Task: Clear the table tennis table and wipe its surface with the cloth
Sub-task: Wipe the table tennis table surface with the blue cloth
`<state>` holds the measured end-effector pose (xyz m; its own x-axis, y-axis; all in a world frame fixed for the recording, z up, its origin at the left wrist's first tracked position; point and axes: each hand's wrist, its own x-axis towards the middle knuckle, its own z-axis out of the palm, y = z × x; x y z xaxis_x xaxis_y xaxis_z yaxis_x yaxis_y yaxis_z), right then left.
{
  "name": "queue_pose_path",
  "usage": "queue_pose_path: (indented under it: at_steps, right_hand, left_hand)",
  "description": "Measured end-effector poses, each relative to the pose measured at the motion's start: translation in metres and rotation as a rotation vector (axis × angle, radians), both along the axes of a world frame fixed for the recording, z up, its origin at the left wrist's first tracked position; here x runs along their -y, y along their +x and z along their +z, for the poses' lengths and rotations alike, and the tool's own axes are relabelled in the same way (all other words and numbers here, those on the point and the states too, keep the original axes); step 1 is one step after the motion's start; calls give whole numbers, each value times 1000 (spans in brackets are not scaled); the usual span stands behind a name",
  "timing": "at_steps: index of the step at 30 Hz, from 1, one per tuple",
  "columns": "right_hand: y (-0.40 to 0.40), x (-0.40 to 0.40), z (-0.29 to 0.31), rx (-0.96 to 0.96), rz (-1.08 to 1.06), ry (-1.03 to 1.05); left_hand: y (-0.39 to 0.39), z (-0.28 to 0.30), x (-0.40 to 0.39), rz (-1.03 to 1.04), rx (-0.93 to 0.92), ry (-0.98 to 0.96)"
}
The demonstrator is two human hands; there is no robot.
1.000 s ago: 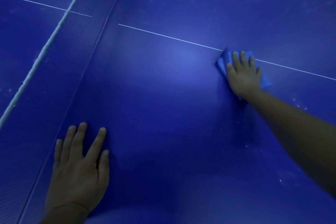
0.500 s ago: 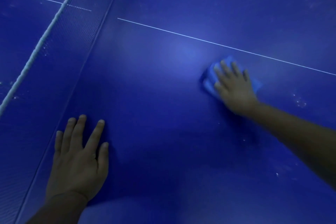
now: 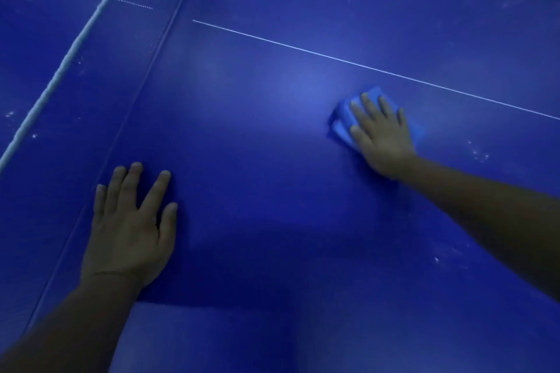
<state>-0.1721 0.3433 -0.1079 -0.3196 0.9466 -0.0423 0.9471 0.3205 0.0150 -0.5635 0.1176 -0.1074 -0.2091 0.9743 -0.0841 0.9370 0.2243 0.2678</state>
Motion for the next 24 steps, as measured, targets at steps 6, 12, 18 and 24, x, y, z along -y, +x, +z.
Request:
queue_pose_path:
  at_steps: [6,12,18,24]
  right_hand:
    - [23,219,-2,-22,547,-88]
    - [47,102,5,25,50,-85]
    - [36,161,-2,1,-86,-36]
    - [55,322,-1,-69,482,-106]
  left_hand:
    - [1,-3,2,-13,-96,-9]
    - [21,14,30,-15,-54,32]
    - [89,7,142,-241,7,37]
    - [105,1,185,-341,-34,-80]
